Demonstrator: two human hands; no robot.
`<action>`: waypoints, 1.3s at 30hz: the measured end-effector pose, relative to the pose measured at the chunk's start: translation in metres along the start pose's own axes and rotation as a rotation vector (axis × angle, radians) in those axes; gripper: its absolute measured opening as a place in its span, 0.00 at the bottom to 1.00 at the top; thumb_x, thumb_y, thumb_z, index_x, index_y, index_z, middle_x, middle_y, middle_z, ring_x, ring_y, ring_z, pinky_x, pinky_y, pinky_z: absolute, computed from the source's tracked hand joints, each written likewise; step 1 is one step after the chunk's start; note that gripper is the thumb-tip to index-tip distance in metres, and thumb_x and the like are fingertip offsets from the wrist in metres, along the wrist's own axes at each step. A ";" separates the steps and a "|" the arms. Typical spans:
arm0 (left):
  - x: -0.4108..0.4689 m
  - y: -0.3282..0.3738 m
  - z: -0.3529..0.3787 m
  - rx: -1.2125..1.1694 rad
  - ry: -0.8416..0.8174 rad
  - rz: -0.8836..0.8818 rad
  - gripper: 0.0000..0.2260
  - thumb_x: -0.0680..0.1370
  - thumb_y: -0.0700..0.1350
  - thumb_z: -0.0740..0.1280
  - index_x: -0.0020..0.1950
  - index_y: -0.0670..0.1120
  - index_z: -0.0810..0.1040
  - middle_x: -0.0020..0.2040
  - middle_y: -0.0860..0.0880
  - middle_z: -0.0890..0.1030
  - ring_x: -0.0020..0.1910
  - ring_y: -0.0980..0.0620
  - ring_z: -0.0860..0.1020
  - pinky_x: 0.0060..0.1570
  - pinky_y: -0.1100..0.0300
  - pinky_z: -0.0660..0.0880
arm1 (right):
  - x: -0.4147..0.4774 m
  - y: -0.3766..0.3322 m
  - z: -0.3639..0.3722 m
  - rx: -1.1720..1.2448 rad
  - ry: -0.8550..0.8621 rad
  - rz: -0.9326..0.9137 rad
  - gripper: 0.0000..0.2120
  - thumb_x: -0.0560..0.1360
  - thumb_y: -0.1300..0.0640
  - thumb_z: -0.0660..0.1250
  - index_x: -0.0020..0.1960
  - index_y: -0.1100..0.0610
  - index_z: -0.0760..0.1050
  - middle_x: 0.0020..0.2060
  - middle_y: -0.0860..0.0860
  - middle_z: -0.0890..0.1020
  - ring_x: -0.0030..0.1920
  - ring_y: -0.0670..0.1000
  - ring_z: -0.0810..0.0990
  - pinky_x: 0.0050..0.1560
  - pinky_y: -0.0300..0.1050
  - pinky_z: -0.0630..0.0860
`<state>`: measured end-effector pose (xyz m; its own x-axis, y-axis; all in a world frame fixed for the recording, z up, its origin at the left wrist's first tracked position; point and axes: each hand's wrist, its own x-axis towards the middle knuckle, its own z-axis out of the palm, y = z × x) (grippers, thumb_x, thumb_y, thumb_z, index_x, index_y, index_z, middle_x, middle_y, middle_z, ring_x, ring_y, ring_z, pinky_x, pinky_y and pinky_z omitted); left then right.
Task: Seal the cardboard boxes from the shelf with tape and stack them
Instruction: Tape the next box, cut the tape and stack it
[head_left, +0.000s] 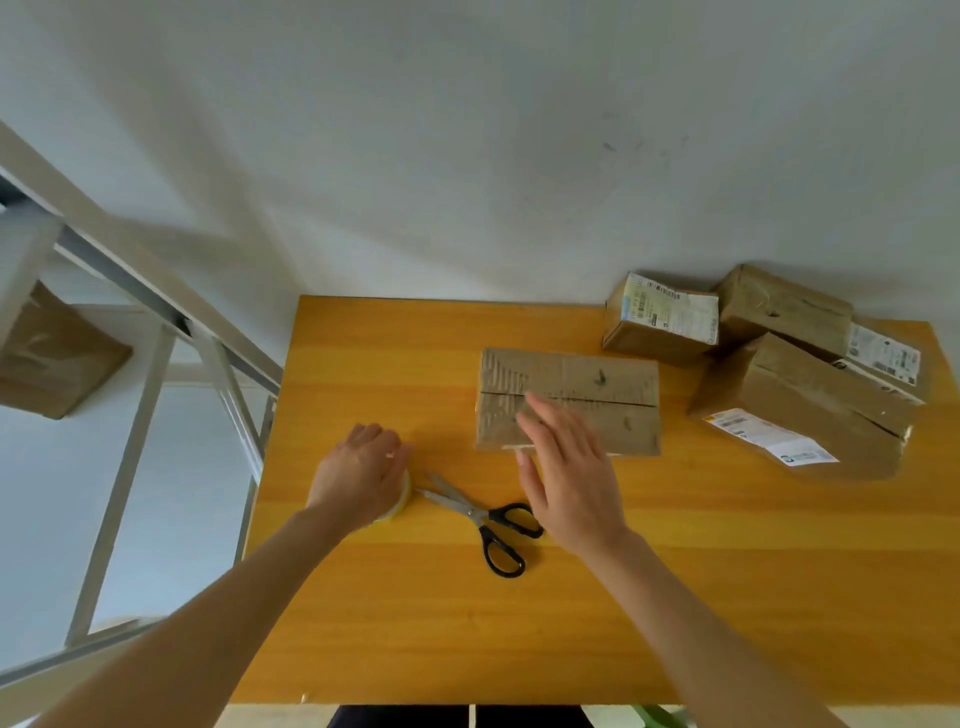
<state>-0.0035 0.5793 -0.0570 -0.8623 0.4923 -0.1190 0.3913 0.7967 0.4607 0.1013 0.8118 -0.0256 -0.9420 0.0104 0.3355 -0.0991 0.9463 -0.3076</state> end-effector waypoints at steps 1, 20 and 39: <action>-0.013 -0.007 0.004 0.031 -0.026 0.028 0.09 0.79 0.48 0.66 0.45 0.44 0.79 0.45 0.48 0.79 0.51 0.43 0.76 0.43 0.52 0.73 | -0.005 -0.009 0.007 0.016 -0.002 -0.033 0.16 0.80 0.56 0.59 0.63 0.63 0.75 0.66 0.59 0.75 0.65 0.57 0.75 0.67 0.56 0.71; -0.037 0.004 -0.027 -0.404 -0.011 -0.099 0.13 0.76 0.46 0.70 0.35 0.43 0.73 0.30 0.45 0.74 0.29 0.48 0.69 0.30 0.54 0.66 | 0.003 -0.105 0.045 0.236 -0.341 0.030 0.26 0.82 0.59 0.60 0.78 0.61 0.57 0.77 0.55 0.60 0.75 0.54 0.64 0.71 0.49 0.66; -0.006 0.043 -0.048 -0.665 -0.055 -0.108 0.05 0.75 0.46 0.71 0.44 0.44 0.81 0.33 0.45 0.80 0.30 0.54 0.71 0.32 0.58 0.66 | 0.057 -0.103 0.002 0.465 0.058 0.523 0.07 0.76 0.67 0.67 0.53 0.61 0.78 0.44 0.51 0.82 0.44 0.48 0.79 0.43 0.28 0.71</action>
<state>0.0028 0.5939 0.0058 -0.8607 0.4536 -0.2311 0.0076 0.4654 0.8851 0.0576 0.7143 0.0236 -0.8860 0.4563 0.0825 0.2236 0.5764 -0.7860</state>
